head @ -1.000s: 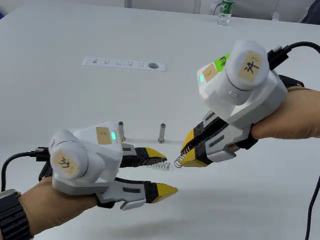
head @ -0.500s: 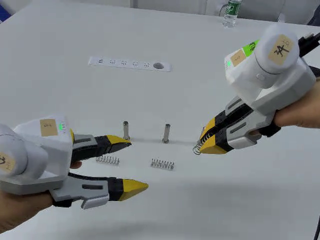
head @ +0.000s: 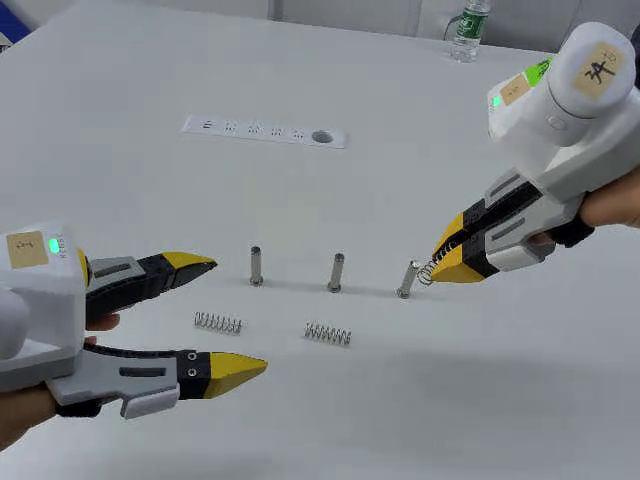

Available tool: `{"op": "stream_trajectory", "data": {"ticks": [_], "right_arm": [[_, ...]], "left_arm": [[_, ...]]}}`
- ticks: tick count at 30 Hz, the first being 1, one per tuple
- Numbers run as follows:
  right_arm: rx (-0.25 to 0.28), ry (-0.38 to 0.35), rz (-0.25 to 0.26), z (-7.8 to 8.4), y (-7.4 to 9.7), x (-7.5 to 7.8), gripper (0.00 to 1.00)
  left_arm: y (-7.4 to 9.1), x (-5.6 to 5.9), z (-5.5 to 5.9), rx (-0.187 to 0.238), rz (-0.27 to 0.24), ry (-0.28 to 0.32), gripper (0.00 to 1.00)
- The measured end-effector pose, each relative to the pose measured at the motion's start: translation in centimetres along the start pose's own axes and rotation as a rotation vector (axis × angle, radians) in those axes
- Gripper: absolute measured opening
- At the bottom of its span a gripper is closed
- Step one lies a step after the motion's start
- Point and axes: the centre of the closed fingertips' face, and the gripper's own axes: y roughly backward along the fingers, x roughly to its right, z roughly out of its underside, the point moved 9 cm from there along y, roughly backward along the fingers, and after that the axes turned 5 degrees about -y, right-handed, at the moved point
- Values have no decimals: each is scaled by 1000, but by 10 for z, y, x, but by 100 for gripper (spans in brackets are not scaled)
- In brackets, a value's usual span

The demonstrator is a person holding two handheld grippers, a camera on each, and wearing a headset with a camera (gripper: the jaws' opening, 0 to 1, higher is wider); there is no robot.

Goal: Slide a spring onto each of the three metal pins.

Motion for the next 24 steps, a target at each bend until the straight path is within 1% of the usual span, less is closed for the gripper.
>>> {"op": "stream_trajectory", "data": {"ticks": [6,10,17,24], "right_arm": [[-8,-12,9,1,2,7,12],[-11,-16,12,0,3,11,12],[-15,-24,20,0,4,18,12],[-23,-32,26,3,5,22,12]], "left_arm": [[9,-3,2,5,-42,8,72],[12,-4,2,14,-60,17,73],[13,-4,2,14,-66,18,73],[15,-6,1,19,-77,16,72]]}}
